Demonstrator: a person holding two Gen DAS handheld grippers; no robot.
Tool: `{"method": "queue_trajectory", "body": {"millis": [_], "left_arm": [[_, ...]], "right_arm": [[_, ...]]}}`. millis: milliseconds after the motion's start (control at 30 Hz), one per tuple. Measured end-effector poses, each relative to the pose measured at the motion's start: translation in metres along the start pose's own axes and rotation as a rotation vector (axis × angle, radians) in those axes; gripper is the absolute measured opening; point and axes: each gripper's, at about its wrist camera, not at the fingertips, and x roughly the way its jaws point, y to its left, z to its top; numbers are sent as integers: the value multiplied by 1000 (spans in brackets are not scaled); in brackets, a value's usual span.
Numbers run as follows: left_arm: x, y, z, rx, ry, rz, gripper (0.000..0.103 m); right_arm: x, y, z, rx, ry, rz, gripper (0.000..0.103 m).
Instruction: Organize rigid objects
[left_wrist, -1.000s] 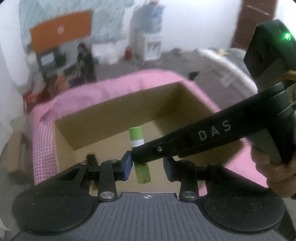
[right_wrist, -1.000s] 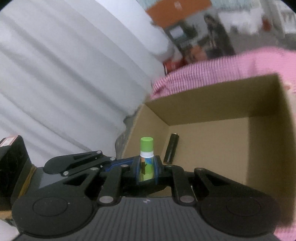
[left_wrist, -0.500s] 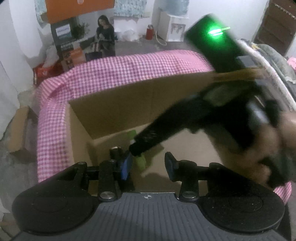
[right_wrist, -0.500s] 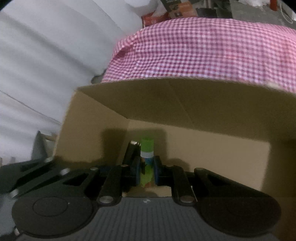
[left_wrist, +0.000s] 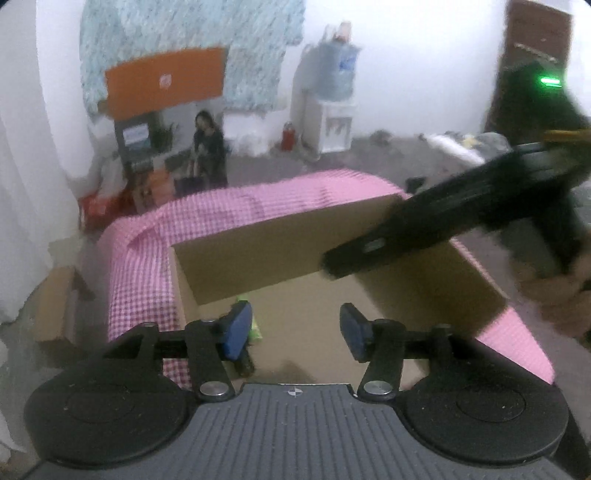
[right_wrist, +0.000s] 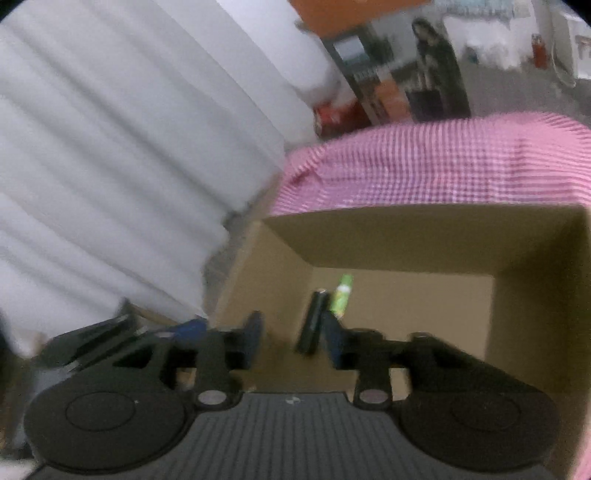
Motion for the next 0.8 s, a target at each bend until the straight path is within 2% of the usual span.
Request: {"method": "queue_trajectory", "body": {"millis": [33,167,367,467,567,700,800], "left_arm": [[-6,-5,-3,3,-11,-8,55],[-27,-29,-21,9,-40,-87,62],[-23,-75,-58,47,-29,-235,64],[-9,-94,-76,58,4,-314,64],[11,-110,-88,77,59,-332,64],[41,-128,-97,116,136,-313,56],[50,-134,-105,128,141,-279,51]], "right_arm": [[-16,5,-9,-4,-35,13,60],[-90,13,-65,8,-158,55,64],[-148,-5,-160,126,-270,115,66],[-149,-29,-201,232,-273,127,66],[-140,-54,-230,321,-262,110,65],[-115,-83,-235,384,-227,63,59],[-90,-86,-220,332,-155,-16,54]]}}
